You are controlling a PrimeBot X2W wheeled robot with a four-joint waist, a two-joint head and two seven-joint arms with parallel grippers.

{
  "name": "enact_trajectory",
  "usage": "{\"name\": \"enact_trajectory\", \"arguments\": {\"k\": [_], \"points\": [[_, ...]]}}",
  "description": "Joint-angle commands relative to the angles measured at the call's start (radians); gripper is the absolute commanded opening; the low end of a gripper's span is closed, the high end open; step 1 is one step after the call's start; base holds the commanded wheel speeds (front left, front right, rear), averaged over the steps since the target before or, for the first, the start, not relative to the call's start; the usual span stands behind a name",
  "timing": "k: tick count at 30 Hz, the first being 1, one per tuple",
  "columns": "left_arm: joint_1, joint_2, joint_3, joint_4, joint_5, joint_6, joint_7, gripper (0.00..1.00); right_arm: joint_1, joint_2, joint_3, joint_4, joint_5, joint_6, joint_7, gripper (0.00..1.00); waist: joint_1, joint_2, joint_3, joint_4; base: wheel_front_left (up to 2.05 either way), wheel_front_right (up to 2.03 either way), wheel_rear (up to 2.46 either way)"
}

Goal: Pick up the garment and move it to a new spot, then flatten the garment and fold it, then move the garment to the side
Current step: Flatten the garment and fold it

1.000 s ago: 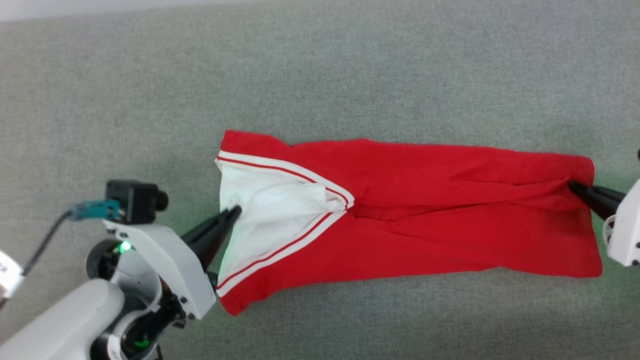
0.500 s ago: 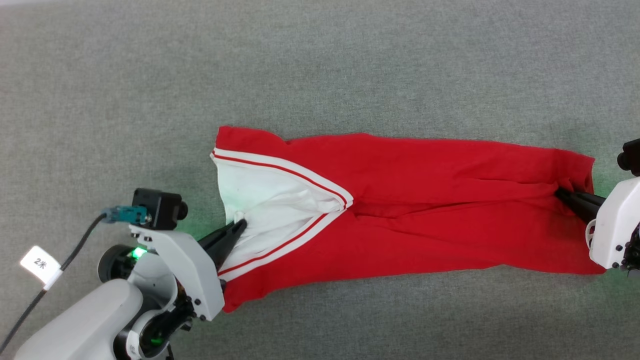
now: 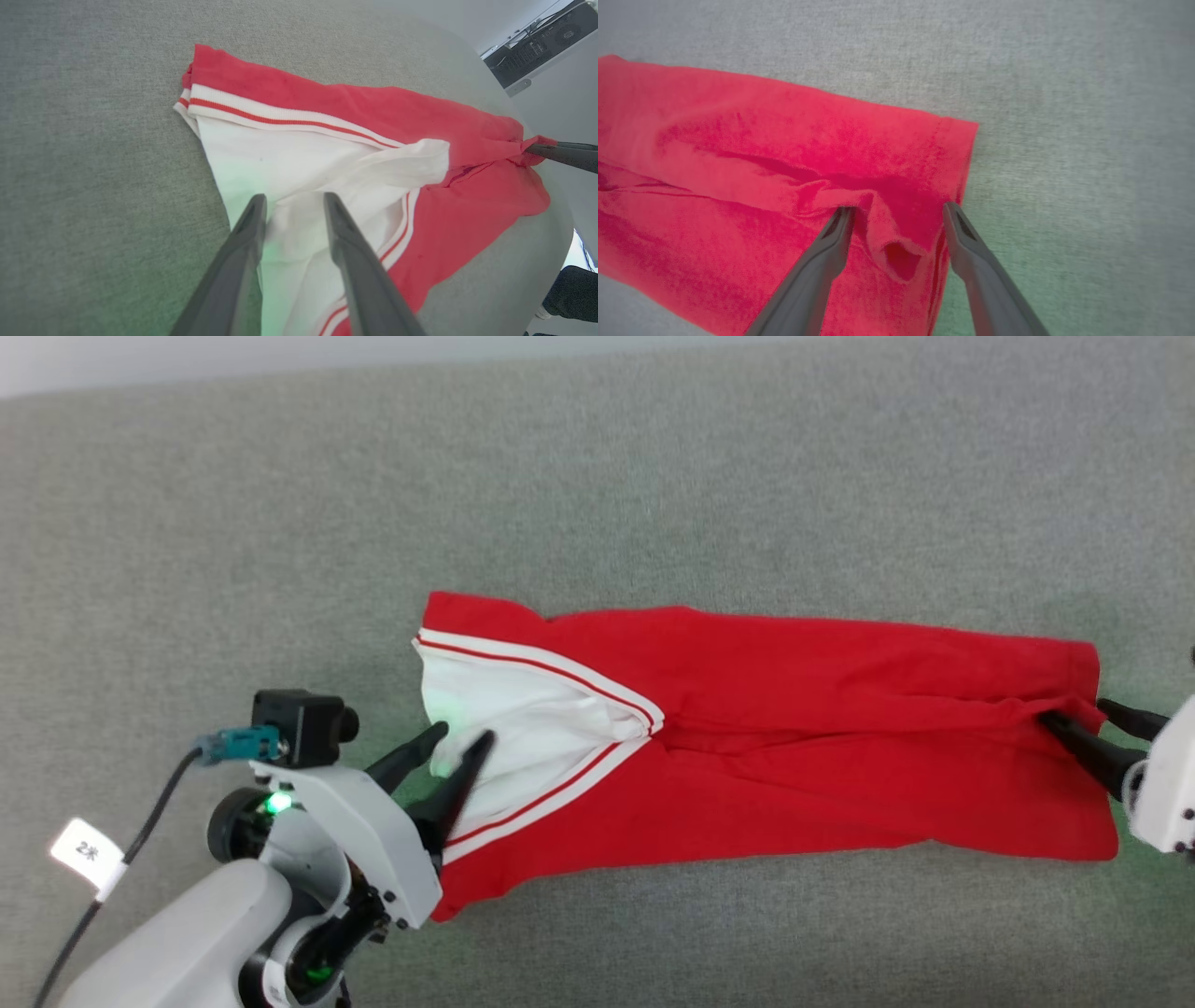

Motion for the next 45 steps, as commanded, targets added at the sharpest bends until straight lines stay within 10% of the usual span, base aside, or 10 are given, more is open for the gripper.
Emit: {"name": "enact_trajectory", "arguments": {"k": [1, 23, 45], "points": [[0.016, -0.006, 0.005, -0.007, -0.009, -0.007, -0.009, 1.0, 0.02, -0.008, -0.017, 0.003, 0.014, -0.001, 0.006, 1.0, 0.0, 0.0, -0.041, 0.014, 0.0, 0.0, 0.0], [0.219, -0.158, 0.093, 0.034, -0.008, 0.036, -0.293, 1.0, 0.166, 0.002, -0.222, 0.107, 0.022, -0.001, 0.191, 1.0, 0.0, 0.0, -0.137, 0.125, 0.0, 0.0, 0.0], [0.381, -0.338, 0.344, 0.031, 0.456, 0.016, -0.306, 1.0, 0.174, 0.084, -0.408, 0.206, -0.072, -0.001, 0.324, 1.0, 0.0, 0.0, -0.147, 0.216, 0.0, 0.0, 0.0]]}}
